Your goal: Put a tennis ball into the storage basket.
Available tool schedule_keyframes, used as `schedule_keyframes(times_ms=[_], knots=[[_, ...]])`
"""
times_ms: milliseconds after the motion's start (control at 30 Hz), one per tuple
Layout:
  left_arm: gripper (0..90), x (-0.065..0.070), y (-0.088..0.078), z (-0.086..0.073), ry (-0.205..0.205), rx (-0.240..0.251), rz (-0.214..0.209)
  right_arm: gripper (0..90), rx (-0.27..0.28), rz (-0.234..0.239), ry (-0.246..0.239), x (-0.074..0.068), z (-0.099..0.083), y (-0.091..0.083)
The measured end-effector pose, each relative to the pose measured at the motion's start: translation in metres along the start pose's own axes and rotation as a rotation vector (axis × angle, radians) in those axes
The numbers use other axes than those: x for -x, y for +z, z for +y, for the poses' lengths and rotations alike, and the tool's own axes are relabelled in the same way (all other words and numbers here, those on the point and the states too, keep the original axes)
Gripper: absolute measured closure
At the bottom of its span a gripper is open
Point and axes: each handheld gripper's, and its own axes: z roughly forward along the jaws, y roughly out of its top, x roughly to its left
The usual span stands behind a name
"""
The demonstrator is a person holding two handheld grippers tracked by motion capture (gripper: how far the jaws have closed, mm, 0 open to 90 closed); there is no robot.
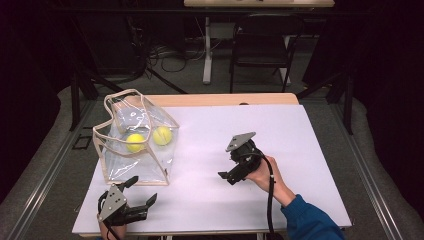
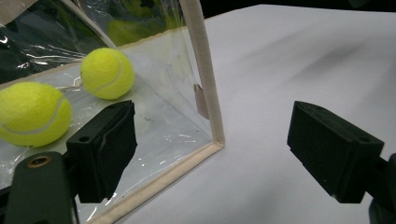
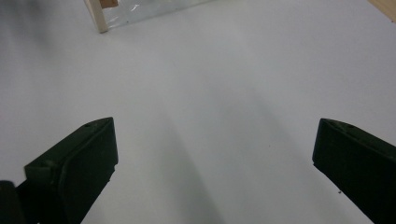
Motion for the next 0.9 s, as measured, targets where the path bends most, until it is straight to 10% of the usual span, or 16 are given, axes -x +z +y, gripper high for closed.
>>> schedule_keyframes(times_ms=[900], knots=[[16.0, 0.001, 0.001, 0.000, 0.007, -0.006, 0.001, 0.0, -0.018, -0.029, 0.057, -0.001, -0.068, -0.001]])
